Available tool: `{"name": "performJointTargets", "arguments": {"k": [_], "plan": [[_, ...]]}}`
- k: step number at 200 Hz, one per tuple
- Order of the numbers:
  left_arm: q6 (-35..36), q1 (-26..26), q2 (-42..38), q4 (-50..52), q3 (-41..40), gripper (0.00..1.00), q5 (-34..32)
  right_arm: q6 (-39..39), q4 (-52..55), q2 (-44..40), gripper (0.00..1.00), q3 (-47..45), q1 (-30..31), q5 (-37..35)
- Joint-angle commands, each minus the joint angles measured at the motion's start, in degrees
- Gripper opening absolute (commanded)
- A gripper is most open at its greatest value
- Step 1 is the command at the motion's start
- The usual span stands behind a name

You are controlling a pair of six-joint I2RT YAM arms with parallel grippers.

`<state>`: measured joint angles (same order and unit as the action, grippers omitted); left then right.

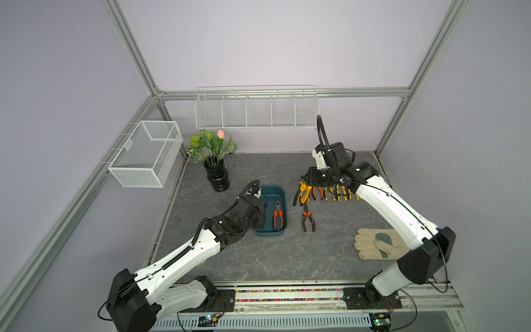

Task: Take the pliers out of the storage box
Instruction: Place the pliers at the center of the board.

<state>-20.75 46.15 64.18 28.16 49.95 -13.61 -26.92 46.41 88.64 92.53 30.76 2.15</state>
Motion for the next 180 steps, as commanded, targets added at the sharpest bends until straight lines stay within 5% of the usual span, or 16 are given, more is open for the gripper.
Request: {"name": "performJointTargets", "arguments": {"k": [1, 36, 84, 180], "plan": [[0.1, 0.1, 0.6, -1.2, 1.8, 0.43, -0.5, 5.2, 7.9, -3.2, 0.07, -2.5, -0.7, -1.3], [0.2, 0.1, 1.4, -2.3, 1.9, 0.42, 0.5, 8.6, 12.4, -4.3, 0.07, -10.5, -2.5, -1.7], [0.6, 0.1, 0.4, -2.0, 1.1, 0.42, 1.6, 10.3, 4.8, -1.0, 0.06, -20.8, -5.6, 1.8], [0.0, 0.1, -0.2, -1.7, 0.0, 0.41, 1.7, 12.2, -1.2, 12.6, 0.07, -19.6, -7.1, -6.6]]}}
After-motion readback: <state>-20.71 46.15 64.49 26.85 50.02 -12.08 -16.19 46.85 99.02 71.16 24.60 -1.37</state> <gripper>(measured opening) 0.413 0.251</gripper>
